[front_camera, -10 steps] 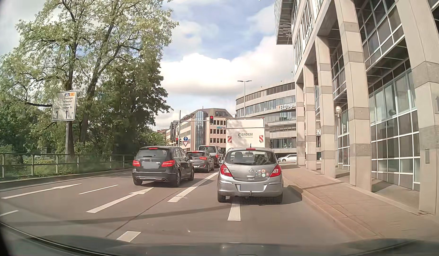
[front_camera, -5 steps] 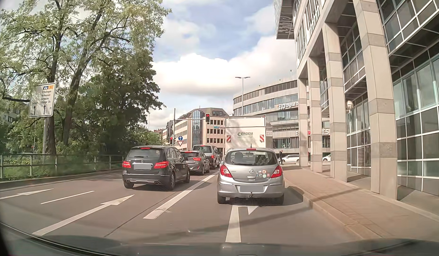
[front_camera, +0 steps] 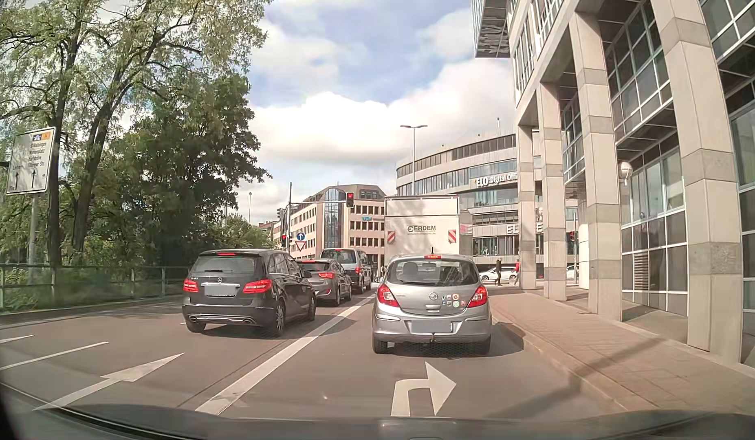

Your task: Follow the waypoints while adhering to traffic rules and regulations

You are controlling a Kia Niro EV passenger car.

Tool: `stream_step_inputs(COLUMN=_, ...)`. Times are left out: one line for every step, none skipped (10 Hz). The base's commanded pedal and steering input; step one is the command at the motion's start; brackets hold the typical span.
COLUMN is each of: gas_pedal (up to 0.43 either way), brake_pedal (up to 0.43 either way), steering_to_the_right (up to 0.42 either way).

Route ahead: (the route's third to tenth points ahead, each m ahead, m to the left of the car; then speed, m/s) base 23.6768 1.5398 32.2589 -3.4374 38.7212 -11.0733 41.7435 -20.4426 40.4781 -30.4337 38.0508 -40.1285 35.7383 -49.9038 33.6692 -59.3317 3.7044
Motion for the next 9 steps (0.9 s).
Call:
stream_step_inputs(gas_pedal=0.000, brake_pedal=0.000, steering_to_the_right=0.016)
stream_step_inputs(gas_pedal=0.000, brake_pedal=0.000, steering_to_the_right=0.014)
stream_step_inputs(gas_pedal=0.000, brake_pedal=0.043, steering_to_the_right=0.012)
stream_step_inputs(gas_pedal=0.000, brake_pedal=0.085, steering_to_the_right=0.012)
stream_step_inputs(gas_pedal=0.000, brake_pedal=0.134, steering_to_the_right=0.010)
stream_step_inputs(gas_pedal=0.000, brake_pedal=0.152, steering_to_the_right=0.007)
stream_step_inputs(gas_pedal=0.000, brake_pedal=0.152, steering_to_the_right=0.005)
stream_step_inputs(gas_pedal=0.000, brake_pedal=0.152, steering_to_the_right=0.005)
stream_step_inputs(gas_pedal=0.000, brake_pedal=0.159, steering_to_the_right=0.005)
